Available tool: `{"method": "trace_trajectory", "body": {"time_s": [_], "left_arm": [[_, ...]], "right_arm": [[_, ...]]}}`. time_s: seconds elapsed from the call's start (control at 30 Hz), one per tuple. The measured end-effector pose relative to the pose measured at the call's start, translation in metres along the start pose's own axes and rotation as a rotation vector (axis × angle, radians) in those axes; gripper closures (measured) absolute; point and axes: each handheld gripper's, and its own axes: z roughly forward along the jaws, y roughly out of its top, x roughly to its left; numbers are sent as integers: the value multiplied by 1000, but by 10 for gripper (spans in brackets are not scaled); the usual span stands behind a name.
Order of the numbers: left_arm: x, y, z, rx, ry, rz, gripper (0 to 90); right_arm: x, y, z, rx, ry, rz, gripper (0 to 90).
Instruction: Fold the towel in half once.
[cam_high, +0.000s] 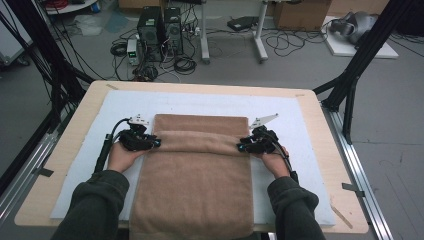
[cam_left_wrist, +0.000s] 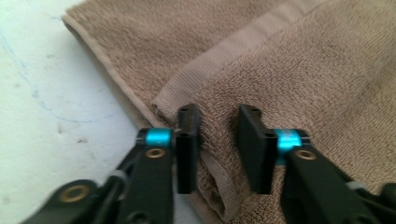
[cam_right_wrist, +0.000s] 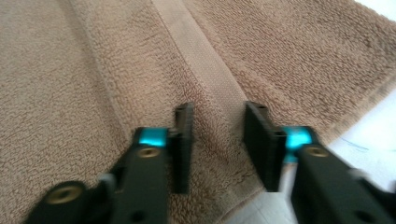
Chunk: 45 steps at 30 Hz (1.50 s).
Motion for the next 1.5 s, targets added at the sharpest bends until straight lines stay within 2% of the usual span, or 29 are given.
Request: {"method": "trace_trajectory", "body": {"time_s": [0.1, 0.2, 0.33, 0.4, 0.53, 0.6, 0.63, 0.7, 0.77, 0.83, 0.9, 1.0, 1.03, 1.1, 1.17, 1.23, 1.33, 1.37, 1.43, 1.5], "left_arm": [[-3, 0, -3, -16, 14, 16, 818], [-4, 0, -11, -52, 19, 21, 828], [-7, 0, -28, -108, 13, 23, 824], [-11, 0, -37, -136, 23, 33, 827], [-17, -4, -52, -162, 35, 51, 826], [-21, -9, -59, -182, 37, 62, 821], [-24, -14, -61, -182, 32, 57, 818], [-29, -24, -65, -179, 36, 73, 823], [-34, -36, -67, -170, 33, 77, 823], [-38, -49, -69, -167, 20, 60, 821], [-44, -60, -72, -162, 6, 74, 787], [-50, -72, -78, -166, -33, 58, 675], [-50, -72, -82, -168, -35, 60, 642], [-48, -70, -89, -192, -47, 42, 604], [-45, -64, -96, -209, -58, 27, 579], [-45, -58, -100, -225, -59, 39, 575], [-47, -55, -95, -190, -60, 56, 582], [-48, -55, -91, -161, -58, 71, 589], [-51, -57, -84, -117, -55, 94, 610], [-51, -62, -76, -97, -72, 82, 630]], "right_arm": [[1, 1, -2, -8, 24, -12, 833], [5, 3, -7, -19, 37, -29, 843], [10, 6, -21, -73, 61, -32, 849], [14, 9, -29, -111, 70, -43, 852], [28, 12, -48, -160, 81, -71, 852], [36, 12, -56, -176, 88, -90, 852], [40, 12, -59, -181, 90, -96, 853], [51, 8, -64, -190, 94, -125, 853], [60, 1, -65, -189, 110, -127, 853], [70, -8, -63, -187, 124, -135, 853], [80, -17, -60, -163, 134, -145, 853], [90, -30, -57, -158, 166, -139, 840], [91, -33, -58, -165, 161, -138, 821], [91, -33, -62, -185, 175, -128, 789], [88, -30, -70, -208, 143, -124, 745], [83, -26, -76, -222, 130, -112, 734], [77, -24, -75, -207, 117, -105, 707], [76, -25, -71, -185, 108, -106, 697], [75, -30, -63, -160, 120, -100, 681], [76, -36, -55, -129, 122, -104, 666]]}}
